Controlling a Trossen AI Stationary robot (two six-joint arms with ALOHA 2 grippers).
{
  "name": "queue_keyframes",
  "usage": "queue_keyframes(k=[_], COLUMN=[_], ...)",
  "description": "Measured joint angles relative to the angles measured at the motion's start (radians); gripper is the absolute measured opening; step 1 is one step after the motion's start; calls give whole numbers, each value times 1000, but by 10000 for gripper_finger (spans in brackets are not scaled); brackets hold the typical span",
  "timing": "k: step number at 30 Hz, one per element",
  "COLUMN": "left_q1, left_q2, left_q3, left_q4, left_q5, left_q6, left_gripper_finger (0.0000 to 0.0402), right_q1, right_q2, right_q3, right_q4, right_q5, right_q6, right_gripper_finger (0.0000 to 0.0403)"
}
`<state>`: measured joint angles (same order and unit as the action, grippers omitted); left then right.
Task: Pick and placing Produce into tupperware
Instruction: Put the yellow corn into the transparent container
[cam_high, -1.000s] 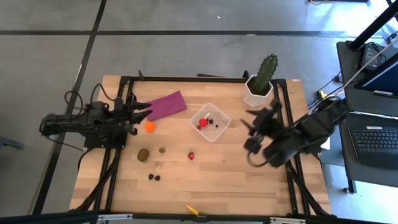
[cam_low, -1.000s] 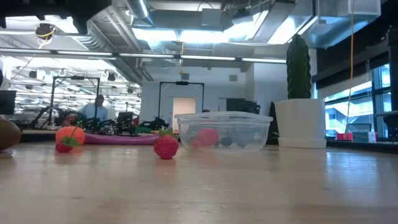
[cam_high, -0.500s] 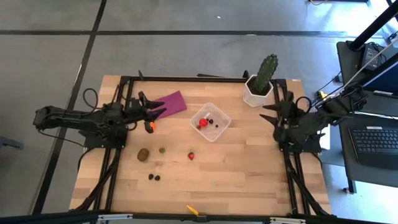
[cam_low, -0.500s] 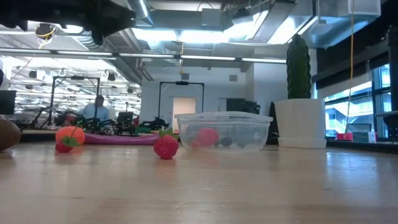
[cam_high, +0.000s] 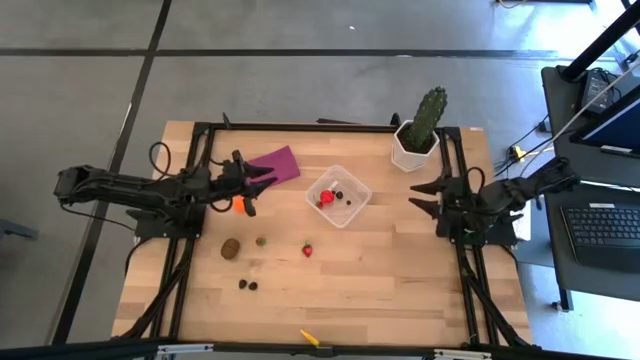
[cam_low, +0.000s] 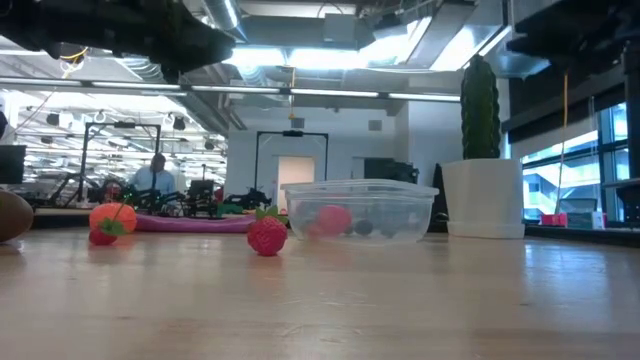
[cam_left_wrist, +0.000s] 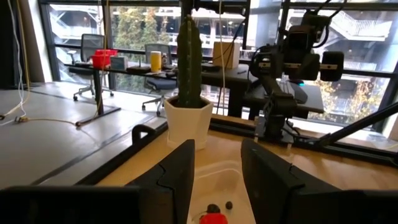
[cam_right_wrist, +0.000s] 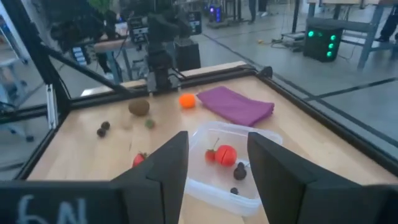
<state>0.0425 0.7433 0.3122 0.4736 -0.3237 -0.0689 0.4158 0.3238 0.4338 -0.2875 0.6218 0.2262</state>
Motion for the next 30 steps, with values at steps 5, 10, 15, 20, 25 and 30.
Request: queue_keyframes(k=[5, 10, 15, 20, 25, 30], left_q1=[0, 0, 0, 0, 0, 0], left_q2=[3, 3, 3, 3, 3, 3], left_q3=[0, 0, 0, 0, 0, 0], left_q4=[-1, -1, -2, -2, -10, -11], left_q5=[0, 0, 0, 0, 19, 55], left_q6=[0, -1, 0, 0, 0, 0], left_gripper_finger=[124, 124, 124, 124, 135, 196], right_q1=[-36, -72, -121, -166, -189, -209], right_q2=[-73, -137, -190, -235, -258, -258], right_q3=[-111, -166, -209, -251, -270, -271], right_q4=[69, 76, 76, 83, 91, 115], right_q5=[-43, -50, -49, -52, -73, -73], right_q6=[31, 39, 35, 60, 58, 30], right_gripper_finger=[168, 168, 168, 168, 168, 168])
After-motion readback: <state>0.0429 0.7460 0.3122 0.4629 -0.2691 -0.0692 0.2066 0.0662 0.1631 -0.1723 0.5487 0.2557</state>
